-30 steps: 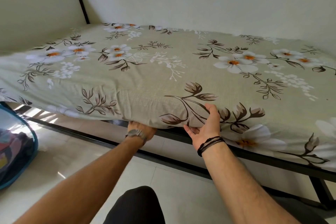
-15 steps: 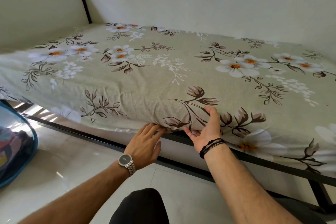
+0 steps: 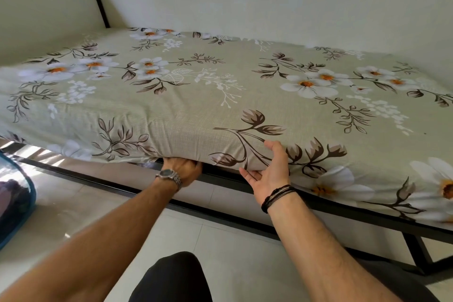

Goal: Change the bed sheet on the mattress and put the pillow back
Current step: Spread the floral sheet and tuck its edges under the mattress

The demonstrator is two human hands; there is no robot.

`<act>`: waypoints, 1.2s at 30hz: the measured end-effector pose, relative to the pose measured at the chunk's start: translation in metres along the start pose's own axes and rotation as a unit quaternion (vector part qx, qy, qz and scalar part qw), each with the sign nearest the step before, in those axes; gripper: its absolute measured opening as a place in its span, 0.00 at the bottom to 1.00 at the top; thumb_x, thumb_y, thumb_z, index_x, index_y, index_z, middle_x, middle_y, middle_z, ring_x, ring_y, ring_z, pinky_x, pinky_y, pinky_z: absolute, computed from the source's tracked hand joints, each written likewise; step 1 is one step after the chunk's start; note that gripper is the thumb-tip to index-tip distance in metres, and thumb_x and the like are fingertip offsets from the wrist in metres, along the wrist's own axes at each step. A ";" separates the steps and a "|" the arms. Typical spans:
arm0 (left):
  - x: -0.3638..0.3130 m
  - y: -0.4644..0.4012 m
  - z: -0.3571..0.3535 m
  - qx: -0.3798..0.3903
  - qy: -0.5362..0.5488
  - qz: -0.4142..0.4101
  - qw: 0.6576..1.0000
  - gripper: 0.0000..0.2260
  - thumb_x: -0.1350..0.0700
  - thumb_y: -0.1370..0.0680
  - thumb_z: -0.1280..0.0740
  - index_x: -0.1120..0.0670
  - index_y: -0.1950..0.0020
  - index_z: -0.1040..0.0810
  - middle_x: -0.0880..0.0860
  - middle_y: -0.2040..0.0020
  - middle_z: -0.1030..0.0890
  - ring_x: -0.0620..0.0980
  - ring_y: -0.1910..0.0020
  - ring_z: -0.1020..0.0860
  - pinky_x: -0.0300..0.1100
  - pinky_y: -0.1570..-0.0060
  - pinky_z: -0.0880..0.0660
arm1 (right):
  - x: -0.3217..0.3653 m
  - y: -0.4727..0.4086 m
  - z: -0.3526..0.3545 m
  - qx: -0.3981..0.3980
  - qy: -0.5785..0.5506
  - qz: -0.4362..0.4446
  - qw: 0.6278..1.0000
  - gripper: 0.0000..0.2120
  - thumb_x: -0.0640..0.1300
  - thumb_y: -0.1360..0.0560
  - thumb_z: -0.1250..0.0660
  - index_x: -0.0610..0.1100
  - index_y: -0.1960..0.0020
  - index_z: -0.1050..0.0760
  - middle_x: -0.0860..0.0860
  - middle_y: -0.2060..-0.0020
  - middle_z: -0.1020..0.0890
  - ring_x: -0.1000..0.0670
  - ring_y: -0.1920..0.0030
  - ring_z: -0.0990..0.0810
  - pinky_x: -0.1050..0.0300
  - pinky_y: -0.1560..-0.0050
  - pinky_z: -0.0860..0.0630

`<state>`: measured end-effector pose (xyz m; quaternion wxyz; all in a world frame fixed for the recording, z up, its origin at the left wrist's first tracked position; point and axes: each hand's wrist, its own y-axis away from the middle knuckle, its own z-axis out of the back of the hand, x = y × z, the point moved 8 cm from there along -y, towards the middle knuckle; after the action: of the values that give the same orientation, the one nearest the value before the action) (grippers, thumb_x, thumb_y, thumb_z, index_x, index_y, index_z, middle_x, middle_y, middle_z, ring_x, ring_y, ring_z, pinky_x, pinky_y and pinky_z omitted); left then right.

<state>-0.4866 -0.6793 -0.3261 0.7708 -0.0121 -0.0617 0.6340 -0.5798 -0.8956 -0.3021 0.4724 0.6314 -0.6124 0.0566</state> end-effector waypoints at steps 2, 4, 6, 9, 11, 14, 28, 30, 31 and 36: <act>-0.001 -0.007 -0.005 0.073 -0.056 -0.055 0.994 0.08 0.54 0.22 0.35 0.56 0.57 0.20 0.56 0.62 0.19 0.60 0.60 0.20 0.49 0.57 0.22 | -0.004 -0.002 0.004 -0.011 0.075 0.007 0.997 0.15 0.48 0.26 0.29 0.49 0.41 0.23 0.46 0.40 0.23 0.42 0.39 0.24 0.46 0.46 0.19; -0.006 -0.004 0.003 0.102 -0.026 -0.070 0.992 0.08 0.55 0.19 0.39 0.56 0.56 0.25 0.54 0.59 0.23 0.58 0.54 0.21 0.45 0.55 0.26 | -0.011 -0.009 0.011 -0.021 0.206 0.014 0.978 0.14 0.45 0.25 0.30 0.47 0.41 0.23 0.48 0.41 0.24 0.45 0.42 0.24 0.50 0.49 0.19; -0.011 -0.009 0.004 0.096 -0.031 -0.098 0.990 0.07 0.56 0.18 0.40 0.54 0.56 0.29 0.55 0.58 0.24 0.58 0.53 0.21 0.44 0.56 0.30 | -0.016 -0.015 0.020 -0.032 0.360 0.026 0.932 0.19 0.46 0.26 0.29 0.42 0.37 0.25 0.47 0.46 0.22 0.48 0.48 0.22 0.54 0.57 0.22; -0.006 -0.016 -0.003 0.100 -0.031 -0.096 0.990 0.08 0.56 0.20 0.40 0.53 0.58 0.30 0.55 0.58 0.23 0.58 0.53 0.22 0.42 0.57 0.33 | -0.013 -0.013 0.034 -0.030 0.571 0.074 0.817 0.24 0.52 0.24 0.31 0.42 0.33 0.32 0.48 0.49 0.22 0.47 0.50 0.22 0.55 0.51 0.25; -0.002 -0.025 -0.004 0.066 -0.005 -0.093 0.993 0.08 0.53 0.23 0.43 0.52 0.61 0.30 0.52 0.63 0.26 0.57 0.57 0.23 0.44 0.56 0.29 | 0.003 -0.002 0.040 -0.033 0.729 0.151 0.667 0.25 0.56 0.23 0.35 0.47 0.29 0.31 0.47 0.39 0.22 0.45 0.40 0.24 0.52 0.43 0.25; -0.006 -0.029 -0.010 -0.016 -0.020 -0.130 0.991 0.15 0.53 0.28 0.49 0.55 0.64 0.25 0.59 0.65 0.22 0.62 0.64 0.22 0.55 0.59 0.22 | 0.011 0.022 0.057 -0.045 0.871 0.227 0.433 0.32 0.59 0.21 0.40 0.51 0.20 0.40 0.46 0.27 0.31 0.44 0.27 0.34 0.47 0.31 0.29; -0.001 -0.032 -0.033 -0.010 -0.092 -0.121 0.988 0.24 0.51 0.24 0.51 0.56 0.49 0.16 0.62 0.58 0.19 0.65 0.58 0.19 0.63 0.58 0.22 | 0.074 -0.001 0.133 -0.085 0.860 0.161 0.477 0.46 0.77 0.25 0.62 0.49 0.20 0.36 0.48 0.23 0.31 0.47 0.23 0.33 0.50 0.22 0.38; 0.000 -0.034 -0.034 -0.039 -0.076 -0.129 0.988 0.22 0.55 0.22 0.50 0.58 0.56 0.16 0.61 0.65 0.20 0.63 0.65 0.20 0.62 0.63 0.21 | 0.073 -0.005 0.124 -0.101 0.868 0.134 0.468 0.44 0.76 0.23 0.59 0.46 0.23 0.32 0.46 0.26 0.27 0.45 0.27 0.29 0.49 0.27 0.33; 0.000 -0.036 -0.033 -0.052 -0.060 -0.132 0.988 0.22 0.56 0.22 0.50 0.58 0.58 0.17 0.60 0.66 0.21 0.62 0.67 0.21 0.62 0.63 0.21 | 0.068 -0.005 0.122 -0.113 0.875 0.124 0.455 0.43 0.74 0.22 0.57 0.44 0.24 0.31 0.44 0.28 0.25 0.44 0.28 0.27 0.48 0.28 0.32; -0.004 -0.029 -0.030 -0.036 -0.071 -0.143 0.987 0.23 0.55 0.23 0.52 0.58 0.58 0.17 0.60 0.65 0.20 0.63 0.66 0.20 0.63 0.62 0.22 | 0.042 0.015 0.095 -0.128 0.948 0.054 0.288 0.26 0.60 0.18 0.41 0.42 0.29 0.28 0.43 0.34 0.22 0.44 0.36 0.23 0.50 0.38 0.26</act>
<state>-0.4558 -0.6874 -0.3533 0.8460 0.0140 -0.1405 0.5141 -0.6299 -0.9863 -0.3184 0.7939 0.0345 0.2299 0.5619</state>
